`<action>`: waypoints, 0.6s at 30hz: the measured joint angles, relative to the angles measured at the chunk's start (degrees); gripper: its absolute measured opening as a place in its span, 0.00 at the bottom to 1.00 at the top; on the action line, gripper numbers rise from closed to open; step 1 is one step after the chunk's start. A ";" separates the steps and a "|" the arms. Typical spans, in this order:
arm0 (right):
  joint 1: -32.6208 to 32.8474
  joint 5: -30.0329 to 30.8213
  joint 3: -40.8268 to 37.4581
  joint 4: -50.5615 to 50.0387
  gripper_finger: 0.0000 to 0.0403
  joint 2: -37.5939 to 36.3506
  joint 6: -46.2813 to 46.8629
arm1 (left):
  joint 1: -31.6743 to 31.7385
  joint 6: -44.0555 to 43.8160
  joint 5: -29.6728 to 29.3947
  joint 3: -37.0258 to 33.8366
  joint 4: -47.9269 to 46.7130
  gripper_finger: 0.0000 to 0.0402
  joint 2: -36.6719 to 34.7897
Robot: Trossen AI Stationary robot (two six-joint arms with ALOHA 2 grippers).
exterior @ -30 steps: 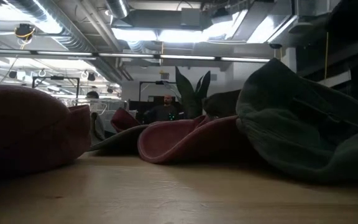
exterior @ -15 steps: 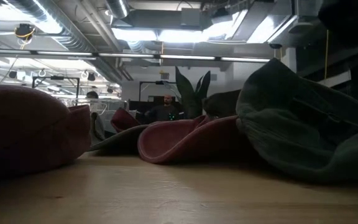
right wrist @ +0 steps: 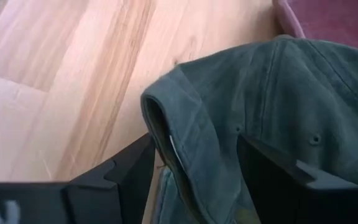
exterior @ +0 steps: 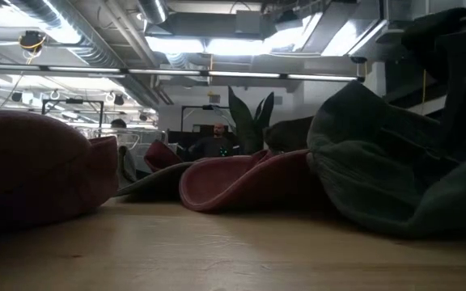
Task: Pick & Place hat
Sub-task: Put the bottom gray cap into the right bin
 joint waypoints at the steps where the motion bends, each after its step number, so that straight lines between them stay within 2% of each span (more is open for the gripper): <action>1: -0.02 0.00 0.01 -0.16 0.56 0.00 0.02 | 0.00 -0.01 -0.01 0.00 -0.02 0.03 -0.01; 7: -0.01 -0.07 -0.01 -2.61 0.52 0.00 1.47 | 0.01 -0.01 -0.01 0.00 -0.02 0.02 0.01; 18: -0.02 -1.37 -0.01 -6.96 0.30 0.00 11.35 | -0.01 -0.01 0.00 0.00 -0.02 0.03 0.00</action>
